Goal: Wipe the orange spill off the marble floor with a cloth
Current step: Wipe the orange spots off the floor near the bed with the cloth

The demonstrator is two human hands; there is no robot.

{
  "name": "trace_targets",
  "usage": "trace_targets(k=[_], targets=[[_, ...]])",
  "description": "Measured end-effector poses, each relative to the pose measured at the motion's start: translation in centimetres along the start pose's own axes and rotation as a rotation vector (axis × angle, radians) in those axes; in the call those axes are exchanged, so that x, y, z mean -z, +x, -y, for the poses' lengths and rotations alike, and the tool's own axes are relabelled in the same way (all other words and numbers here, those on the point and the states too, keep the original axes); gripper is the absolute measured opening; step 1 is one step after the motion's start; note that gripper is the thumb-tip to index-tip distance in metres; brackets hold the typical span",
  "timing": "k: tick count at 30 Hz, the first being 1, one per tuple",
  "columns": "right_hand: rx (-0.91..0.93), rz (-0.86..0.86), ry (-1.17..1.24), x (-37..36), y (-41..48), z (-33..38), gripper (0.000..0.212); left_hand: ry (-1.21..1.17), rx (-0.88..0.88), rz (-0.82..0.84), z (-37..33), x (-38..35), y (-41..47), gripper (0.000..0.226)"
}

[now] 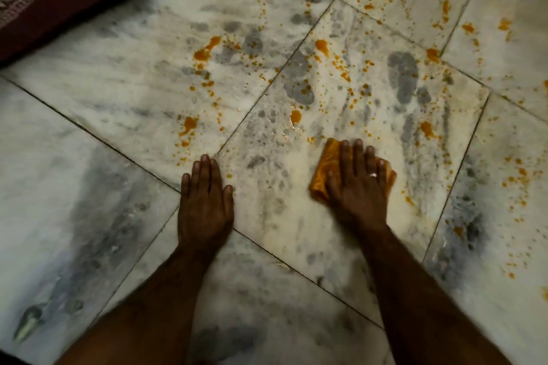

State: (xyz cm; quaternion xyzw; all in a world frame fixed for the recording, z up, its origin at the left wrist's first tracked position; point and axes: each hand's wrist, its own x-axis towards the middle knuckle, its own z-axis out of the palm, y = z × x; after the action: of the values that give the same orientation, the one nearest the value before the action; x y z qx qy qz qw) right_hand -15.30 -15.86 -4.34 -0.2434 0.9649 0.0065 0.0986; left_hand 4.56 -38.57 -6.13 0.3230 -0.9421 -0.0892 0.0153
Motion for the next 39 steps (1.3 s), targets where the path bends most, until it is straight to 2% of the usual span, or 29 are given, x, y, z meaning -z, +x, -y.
trace_targets(k=[4, 6, 8, 12, 14, 17, 20, 23, 28, 30, 32, 34, 37, 39], targets=[[-0.187, -0.047, 0.051, -1.0, -6.4, -0.7, 0.073, 0.005, 0.016, -0.004, -0.1, -0.2, -0.1, 0.063], [-0.168, -0.057, 0.037, -1.7, -9.8, 1.5, 0.074, 0.012, 0.012, -0.013, -0.1, -0.3, -0.1, 0.063], [-0.03, -0.056, 0.045, -2.4, -11.4, 5.2, 0.073, 0.009, 0.004, -0.018, 0.0, -0.2, -0.1, 0.062], [0.378, -0.092, 0.069, -2.9, -9.4, 13.1, 0.067, -0.016, 0.02, -0.058, 0.2, -0.2, -0.1, 0.061], [0.42, -0.135, 0.078, -2.8, -6.5, 14.8, 0.063, -0.044, 0.082, -0.103, 0.4, -0.1, 0.6, 0.061], [0.449, -0.085, 0.021, -1.6, -1.4, 14.1, 0.065, -0.037, 0.115, -0.098, 1.8, 0.5, 1.9, 0.062], [0.381, -0.035, -0.017, -0.4, 2.4, 11.5, 0.068, -0.047, 0.147, -0.073, 3.8, 0.7, 2.8, 0.064], [0.209, -0.051, -0.005, -0.4, 1.7, 9.1, 0.069, -0.024, 0.197, -0.063, 5.9, 0.7, 2.6, 0.065], [-0.034, -0.01, 0.035, -1.7, -8.4, 6.3, 0.072, -0.062, 0.261, -0.038, 6.4, 0.9, 2.6, 0.066], [-0.045, -0.023, 0.013, -2.4, -12.5, 7.9, 0.073, -0.065, 0.266, -0.049, 6.3, 0.9, 2.7, 0.065], [0.063, 0.005, -0.003, -3.0, -15.0, 10.9, 0.073, -0.067, 0.28, -0.067, 6.4, 1.0, 2.8, 0.065], [0.258, 0.024, 0.01, -3.3, -15.0, 13.9, 0.073, -0.047, 0.256, -0.071, 6.3, 1.0, 3.1, 0.065], [0.503, -0.03, 0.055, -3.1, -10.6, 17.9, 0.07, -0.008, 0.206, -0.089, 6.5, 0.8, 3.8, 0.062], [0.56, -0.051, 0.073, -2.5, -5.8, 19.7, 0.067, -0.009, 0.214, -0.089, 7.3, 0.8, 4.3, 0.062]])
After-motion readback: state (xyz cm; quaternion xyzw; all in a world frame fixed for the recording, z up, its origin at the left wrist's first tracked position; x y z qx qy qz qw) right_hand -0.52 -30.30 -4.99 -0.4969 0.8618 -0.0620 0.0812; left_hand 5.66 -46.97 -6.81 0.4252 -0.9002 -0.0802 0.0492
